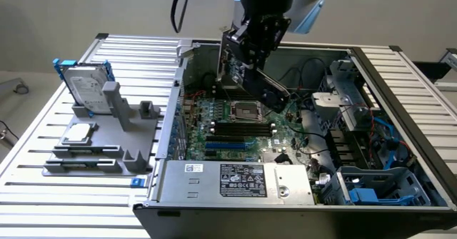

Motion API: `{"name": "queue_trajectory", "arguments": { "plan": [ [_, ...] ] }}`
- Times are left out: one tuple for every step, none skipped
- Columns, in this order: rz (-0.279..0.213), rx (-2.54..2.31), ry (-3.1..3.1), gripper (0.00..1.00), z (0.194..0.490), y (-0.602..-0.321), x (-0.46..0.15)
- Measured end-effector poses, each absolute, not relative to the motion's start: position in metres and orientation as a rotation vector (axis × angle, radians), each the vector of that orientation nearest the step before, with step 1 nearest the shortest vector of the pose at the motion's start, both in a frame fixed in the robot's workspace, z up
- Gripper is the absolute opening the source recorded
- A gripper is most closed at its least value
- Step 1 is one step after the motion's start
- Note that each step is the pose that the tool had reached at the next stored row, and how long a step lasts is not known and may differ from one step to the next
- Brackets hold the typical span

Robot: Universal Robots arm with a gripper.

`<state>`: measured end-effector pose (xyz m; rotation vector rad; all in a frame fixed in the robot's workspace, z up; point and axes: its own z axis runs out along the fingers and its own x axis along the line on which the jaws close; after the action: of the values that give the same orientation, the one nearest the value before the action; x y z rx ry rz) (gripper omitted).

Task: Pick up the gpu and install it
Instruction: 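Insert the gpu into the slot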

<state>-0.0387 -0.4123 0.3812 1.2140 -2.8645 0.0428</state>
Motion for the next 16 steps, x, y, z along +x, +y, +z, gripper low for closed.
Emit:
{"name": "queue_trajectory", "arguments": {
  "plan": [
    [0.043,1.240,-2.854,0.26,0.3809,-0.4123,-0.0387],
    [0.044,1.265,-2.843,0.26,0.3805,-0.4123,-0.0387],
    [0.044,1.293,-2.831,0.26,0.3800,-0.4123,-0.0386],
    [0.044,1.318,-2.819,0.26,0.3795,-0.4123,-0.0387],
    [0.045,1.344,-2.807,0.26,0.3790,-0.4123,-0.0387],
    [0.045,1.369,-2.796,0.26,0.3784,-0.4123,-0.0387],
    [0.046,1.394,-2.783,0.26,0.3779,-0.4123,-0.0387],
    [0.046,1.419,-2.771,0.26,0.3774,-0.4123,-0.0387],
    [0.046,1.446,-2.758,0.26,0.3768,-0.4123,-0.0387],
    [0.047,1.471,-2.744,0.26,0.3763,-0.4123,-0.0387],
    [0.047,1.496,-2.731,0.26,0.3758,-0.4123,-0.0387],
    [0.048,1.521,-2.718,0.26,0.3752,-0.4123,-0.0387],
    [0.048,1.545,-2.704,0.26,0.3747,-0.4123,-0.0387],
    [0.048,1.570,-2.690,0.26,0.3741,-0.4123,-0.0387],
    [0.049,1.594,-2.676,0.26,0.3736,-0.4123,-0.0387],
    [0.049,1.619,-2.661,0.26,0.3730,-0.4123,-0.0387]
  ]
}}
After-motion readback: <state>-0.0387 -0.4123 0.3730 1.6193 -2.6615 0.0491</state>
